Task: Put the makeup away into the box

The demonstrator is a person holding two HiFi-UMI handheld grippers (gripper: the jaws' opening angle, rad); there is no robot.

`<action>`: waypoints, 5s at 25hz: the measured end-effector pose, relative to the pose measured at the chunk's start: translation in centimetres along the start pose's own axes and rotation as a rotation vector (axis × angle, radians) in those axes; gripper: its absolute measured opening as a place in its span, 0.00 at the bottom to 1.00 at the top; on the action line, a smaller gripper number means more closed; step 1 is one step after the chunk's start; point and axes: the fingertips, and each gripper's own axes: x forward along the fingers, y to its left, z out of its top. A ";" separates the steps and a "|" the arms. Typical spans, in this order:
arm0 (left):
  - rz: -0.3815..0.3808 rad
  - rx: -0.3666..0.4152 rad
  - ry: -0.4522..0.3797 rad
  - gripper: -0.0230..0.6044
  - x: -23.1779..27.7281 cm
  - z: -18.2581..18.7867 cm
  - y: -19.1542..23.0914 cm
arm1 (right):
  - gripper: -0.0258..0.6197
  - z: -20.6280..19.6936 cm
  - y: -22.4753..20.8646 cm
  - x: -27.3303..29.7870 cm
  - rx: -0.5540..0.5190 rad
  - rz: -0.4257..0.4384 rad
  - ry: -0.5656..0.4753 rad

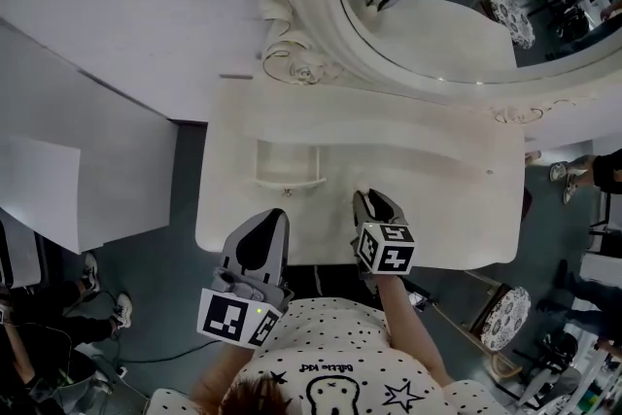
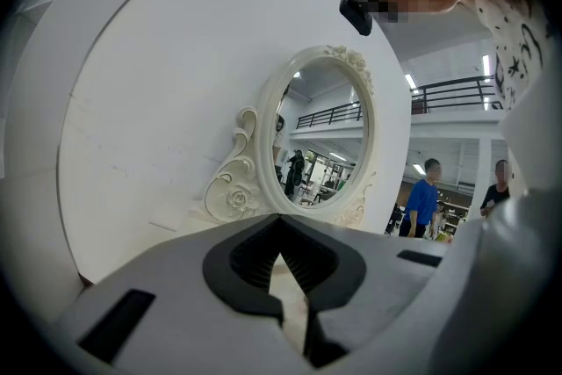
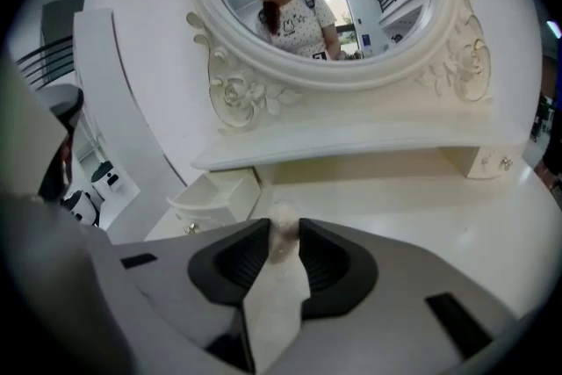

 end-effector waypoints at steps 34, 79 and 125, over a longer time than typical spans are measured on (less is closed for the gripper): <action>0.081 0.050 -0.150 0.03 -3.6 4.2 3.3 | 0.22 12.8 13.4 -3.8 -0.362 0.316 -0.360; 0.143 0.008 -0.134 0.03 -2.9 4.4 7.3 | 0.29 5.0 15.9 8.2 -0.632 0.325 0.029; 0.074 0.035 -0.135 0.03 -3.0 4.4 4.4 | 0.05 12.0 16.0 -0.8 -0.501 0.279 -0.292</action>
